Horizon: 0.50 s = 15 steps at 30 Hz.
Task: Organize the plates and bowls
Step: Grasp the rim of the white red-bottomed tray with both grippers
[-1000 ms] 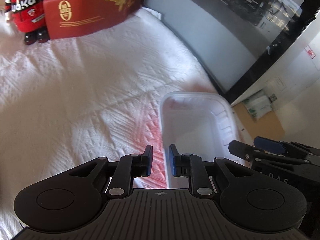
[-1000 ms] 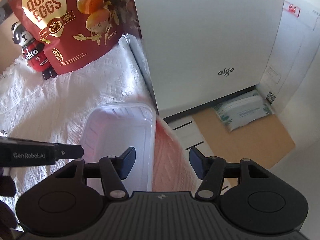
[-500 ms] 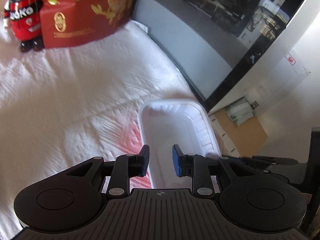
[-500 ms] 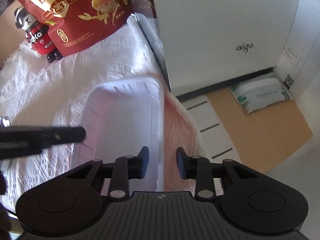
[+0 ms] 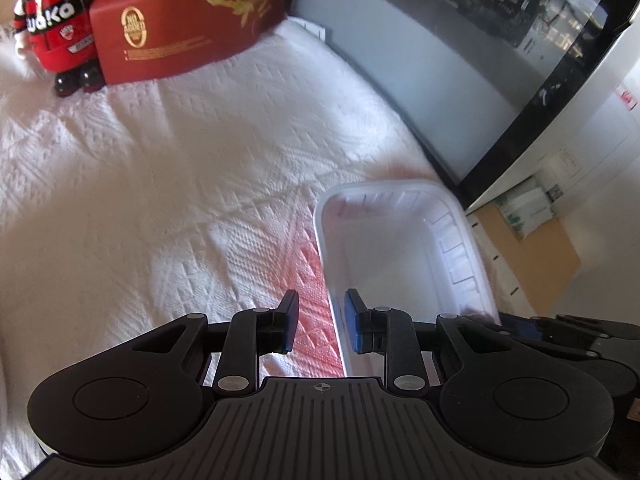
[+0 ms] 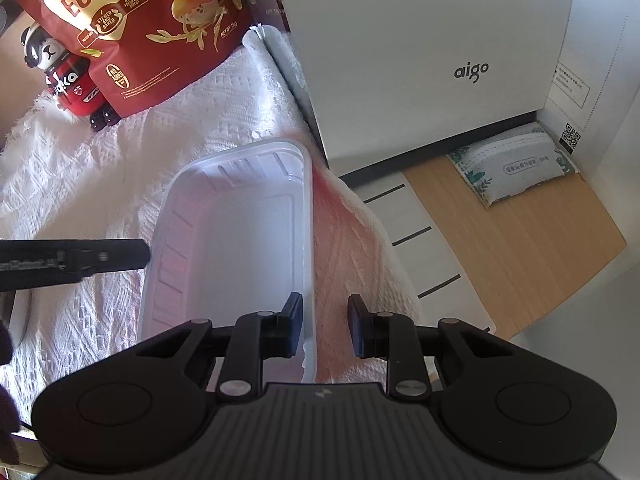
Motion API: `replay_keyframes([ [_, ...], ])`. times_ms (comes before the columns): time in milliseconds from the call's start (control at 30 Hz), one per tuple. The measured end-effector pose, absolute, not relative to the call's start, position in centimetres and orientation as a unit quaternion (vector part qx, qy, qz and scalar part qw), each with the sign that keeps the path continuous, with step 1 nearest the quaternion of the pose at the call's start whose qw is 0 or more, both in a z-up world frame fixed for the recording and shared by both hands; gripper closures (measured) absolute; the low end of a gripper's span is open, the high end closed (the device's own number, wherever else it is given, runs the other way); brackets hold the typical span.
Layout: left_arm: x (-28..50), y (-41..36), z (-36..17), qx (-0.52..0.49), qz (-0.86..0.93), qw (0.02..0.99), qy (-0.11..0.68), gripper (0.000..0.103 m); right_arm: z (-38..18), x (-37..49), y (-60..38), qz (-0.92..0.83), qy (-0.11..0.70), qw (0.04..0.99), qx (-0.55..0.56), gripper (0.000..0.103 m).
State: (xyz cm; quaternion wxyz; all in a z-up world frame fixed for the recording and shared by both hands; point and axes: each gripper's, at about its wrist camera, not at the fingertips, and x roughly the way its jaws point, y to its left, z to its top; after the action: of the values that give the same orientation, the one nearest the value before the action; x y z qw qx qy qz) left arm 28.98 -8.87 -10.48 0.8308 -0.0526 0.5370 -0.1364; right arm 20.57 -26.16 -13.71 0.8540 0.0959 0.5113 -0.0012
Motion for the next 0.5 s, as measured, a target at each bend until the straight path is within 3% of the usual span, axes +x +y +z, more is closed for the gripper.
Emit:
replay_keyframes([
  [233, 30.2, -8.5, -13.2, -0.122, -0.175, 0.787, 0.579, 0.076, -13.9, 21.2, -25.7, 0.012, 0.513, 0.855, 0.082, 0.079],
  [500, 28.5, -4.0, -11.5, -0.135, -0.138, 0.811, 0.553, 0.080, -12.6, 22.7, -21.4, 0.062, 0.502, 0.862, 0.032, 0.081],
])
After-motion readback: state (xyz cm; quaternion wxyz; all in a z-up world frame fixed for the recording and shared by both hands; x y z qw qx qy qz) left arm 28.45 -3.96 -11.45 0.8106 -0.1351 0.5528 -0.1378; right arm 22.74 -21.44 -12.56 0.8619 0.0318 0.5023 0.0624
